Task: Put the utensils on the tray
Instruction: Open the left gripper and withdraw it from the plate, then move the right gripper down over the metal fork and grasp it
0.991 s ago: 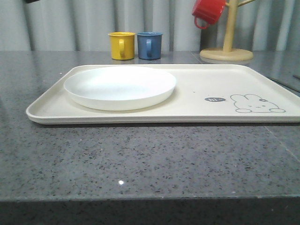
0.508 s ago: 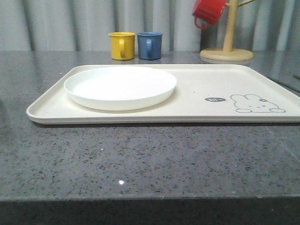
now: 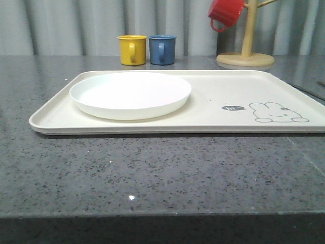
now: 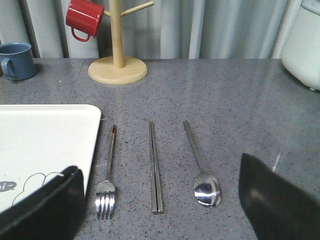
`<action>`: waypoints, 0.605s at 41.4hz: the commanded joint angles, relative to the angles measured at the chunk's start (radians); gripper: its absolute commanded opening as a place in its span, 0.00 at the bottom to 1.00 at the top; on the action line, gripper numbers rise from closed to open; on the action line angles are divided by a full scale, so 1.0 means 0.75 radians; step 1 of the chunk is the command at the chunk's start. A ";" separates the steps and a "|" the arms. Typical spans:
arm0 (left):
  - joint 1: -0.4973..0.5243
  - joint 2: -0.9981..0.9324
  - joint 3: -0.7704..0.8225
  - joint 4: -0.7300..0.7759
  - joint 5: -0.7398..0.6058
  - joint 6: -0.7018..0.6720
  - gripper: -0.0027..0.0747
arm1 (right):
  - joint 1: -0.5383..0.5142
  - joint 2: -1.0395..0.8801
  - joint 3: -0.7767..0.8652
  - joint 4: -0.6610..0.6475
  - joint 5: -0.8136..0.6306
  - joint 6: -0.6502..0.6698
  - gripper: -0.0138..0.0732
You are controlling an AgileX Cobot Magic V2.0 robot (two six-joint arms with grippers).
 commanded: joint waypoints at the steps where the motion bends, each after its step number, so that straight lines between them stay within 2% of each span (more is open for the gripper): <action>1: 0.002 -0.125 0.014 -0.017 -0.151 -0.014 0.01 | 0.000 0.021 -0.046 -0.021 -0.098 -0.012 0.90; 7: 0.002 -0.242 0.043 -0.017 -0.171 -0.014 0.01 | 0.000 0.021 -0.046 -0.021 -0.098 -0.012 0.90; 25: 0.002 -0.243 0.043 -0.017 -0.180 -0.014 0.01 | 0.000 0.021 -0.046 -0.021 -0.098 -0.012 0.90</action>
